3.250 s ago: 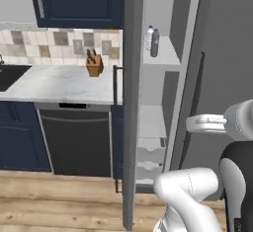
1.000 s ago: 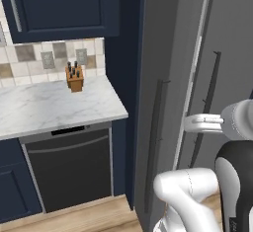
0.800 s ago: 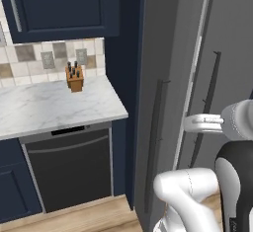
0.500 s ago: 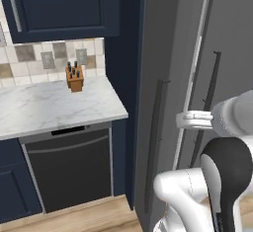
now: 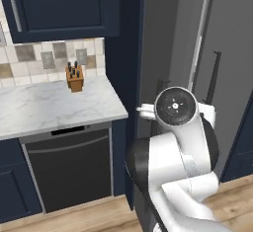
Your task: Take the bottled waters from the counter and place them in the freezer to freeze. Close the freezer door after placing the bottles.
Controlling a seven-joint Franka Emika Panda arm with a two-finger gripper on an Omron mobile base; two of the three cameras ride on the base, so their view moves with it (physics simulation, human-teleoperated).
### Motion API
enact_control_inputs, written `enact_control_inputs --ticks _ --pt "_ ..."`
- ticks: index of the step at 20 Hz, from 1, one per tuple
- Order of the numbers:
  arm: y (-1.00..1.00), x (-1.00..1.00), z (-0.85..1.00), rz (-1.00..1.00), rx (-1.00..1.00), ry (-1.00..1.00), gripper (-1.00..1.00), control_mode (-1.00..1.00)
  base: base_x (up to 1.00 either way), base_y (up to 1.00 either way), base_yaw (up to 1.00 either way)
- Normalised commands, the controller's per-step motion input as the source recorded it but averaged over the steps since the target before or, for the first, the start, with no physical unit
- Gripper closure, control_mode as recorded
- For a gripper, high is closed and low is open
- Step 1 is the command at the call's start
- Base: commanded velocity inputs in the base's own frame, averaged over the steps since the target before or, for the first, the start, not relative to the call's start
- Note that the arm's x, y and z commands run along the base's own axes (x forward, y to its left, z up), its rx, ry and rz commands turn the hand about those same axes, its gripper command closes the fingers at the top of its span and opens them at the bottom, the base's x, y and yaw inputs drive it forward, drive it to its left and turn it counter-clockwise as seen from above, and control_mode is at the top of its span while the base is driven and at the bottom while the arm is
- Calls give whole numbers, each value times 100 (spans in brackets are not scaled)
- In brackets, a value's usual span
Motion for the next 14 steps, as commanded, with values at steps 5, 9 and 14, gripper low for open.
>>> enact_control_inputs --ticks 5,9,14 --pt "9 39 -6 -32 -20 -21 -100 -100 0 0 0" --pt "-4 58 -21 -34 -16 -12 -100 -100 0 0 0" --pt "-5 34 -23 -35 -12 -10 -100 -100 0 0 0"
